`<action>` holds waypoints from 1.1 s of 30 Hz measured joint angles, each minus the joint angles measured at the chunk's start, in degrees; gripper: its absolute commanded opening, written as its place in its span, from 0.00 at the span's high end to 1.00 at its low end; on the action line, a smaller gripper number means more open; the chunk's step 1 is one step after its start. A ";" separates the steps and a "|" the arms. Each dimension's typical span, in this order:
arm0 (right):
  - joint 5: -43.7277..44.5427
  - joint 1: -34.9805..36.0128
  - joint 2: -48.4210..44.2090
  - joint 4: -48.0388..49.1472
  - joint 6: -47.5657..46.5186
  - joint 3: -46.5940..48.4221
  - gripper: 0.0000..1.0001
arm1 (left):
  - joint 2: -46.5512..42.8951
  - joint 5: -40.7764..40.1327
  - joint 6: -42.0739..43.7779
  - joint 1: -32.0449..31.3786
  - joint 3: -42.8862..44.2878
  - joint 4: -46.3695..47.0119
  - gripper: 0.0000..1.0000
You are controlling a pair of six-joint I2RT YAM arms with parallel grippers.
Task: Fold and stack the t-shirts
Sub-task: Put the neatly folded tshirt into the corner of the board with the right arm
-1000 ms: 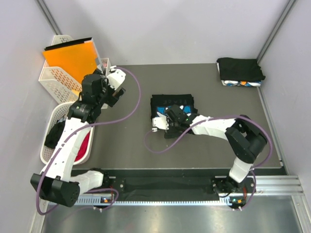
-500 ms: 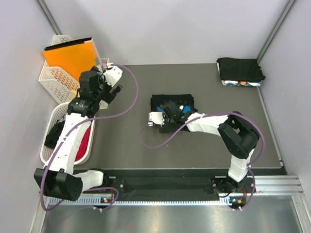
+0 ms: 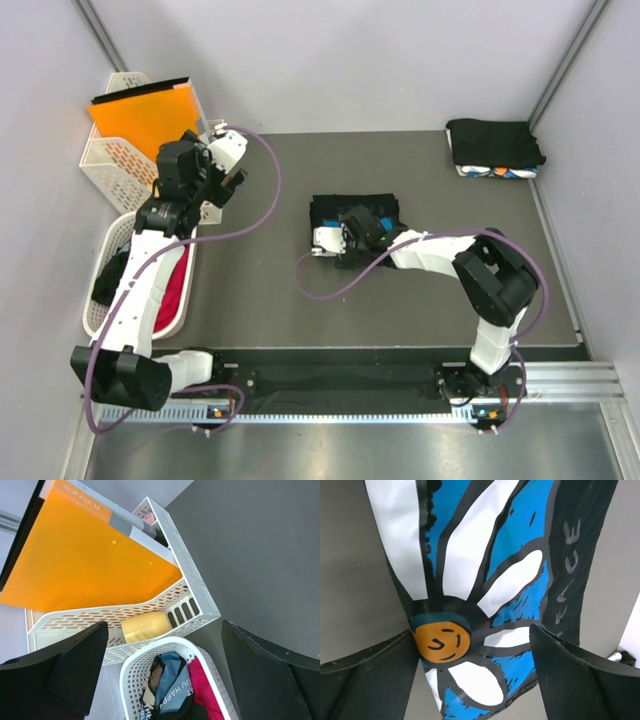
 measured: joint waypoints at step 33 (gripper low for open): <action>-3.82 -5.64 -9.75 -30.77 -11.85 13.40 1.00 | 1.46 6.08 0.37 0.39 1.29 0.92 0.01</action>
